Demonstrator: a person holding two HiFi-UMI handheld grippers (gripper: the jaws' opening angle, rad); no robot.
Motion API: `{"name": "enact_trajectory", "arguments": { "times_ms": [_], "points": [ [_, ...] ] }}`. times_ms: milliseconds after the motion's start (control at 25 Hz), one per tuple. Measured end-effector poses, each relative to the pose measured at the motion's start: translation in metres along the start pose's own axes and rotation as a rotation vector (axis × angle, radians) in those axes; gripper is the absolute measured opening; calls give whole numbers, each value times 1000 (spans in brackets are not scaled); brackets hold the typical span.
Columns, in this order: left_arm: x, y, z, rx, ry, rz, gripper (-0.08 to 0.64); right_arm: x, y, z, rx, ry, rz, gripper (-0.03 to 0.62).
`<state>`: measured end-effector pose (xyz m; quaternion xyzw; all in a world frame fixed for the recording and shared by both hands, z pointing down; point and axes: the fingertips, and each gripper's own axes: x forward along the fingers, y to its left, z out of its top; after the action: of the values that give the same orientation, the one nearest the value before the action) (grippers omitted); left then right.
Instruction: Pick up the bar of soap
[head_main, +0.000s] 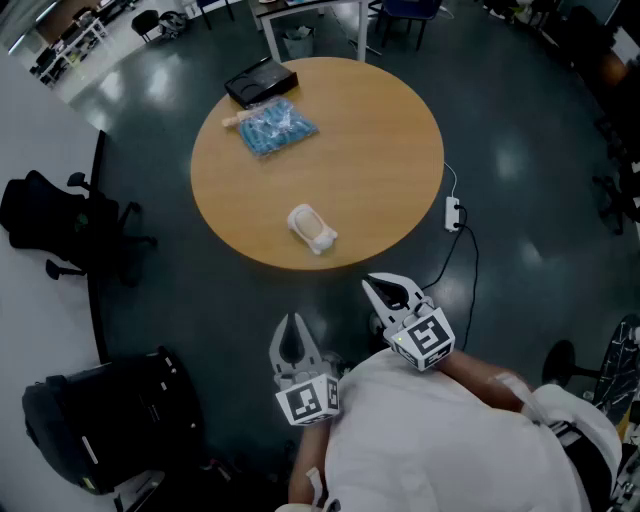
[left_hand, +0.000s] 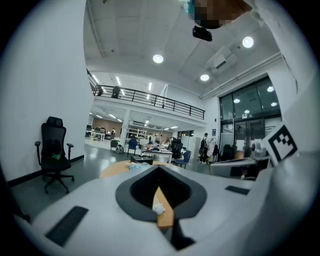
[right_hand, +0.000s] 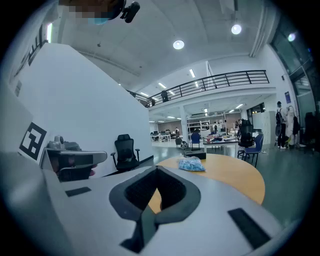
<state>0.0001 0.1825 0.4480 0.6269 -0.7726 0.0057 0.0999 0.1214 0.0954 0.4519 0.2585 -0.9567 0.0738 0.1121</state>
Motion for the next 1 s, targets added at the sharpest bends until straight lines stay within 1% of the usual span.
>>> {"name": "enact_trajectory", "arguments": {
  "times_ms": [360, 560, 720, 880, 1000],
  "points": [
    [10, -12, -5, -15, 9, 47, 6, 3, -16, -4, -7, 10, 35, 14],
    [14, -12, -7, -33, 14, 121, 6, 10, -20, -4, -26, 21, 99, 14],
    [18, -11, -16, -16, 34, 160, 6, 26, -24, -8, 22, 14, 154, 14],
    [38, 9, -17, -14, 58, 169, 6, 60, -33, -17, 49, 40, 136, 14],
    [71, 37, -15, -7, 56, 142, 6, 96, -44, -20, 61, 50, 94, 14]
  ]
}}
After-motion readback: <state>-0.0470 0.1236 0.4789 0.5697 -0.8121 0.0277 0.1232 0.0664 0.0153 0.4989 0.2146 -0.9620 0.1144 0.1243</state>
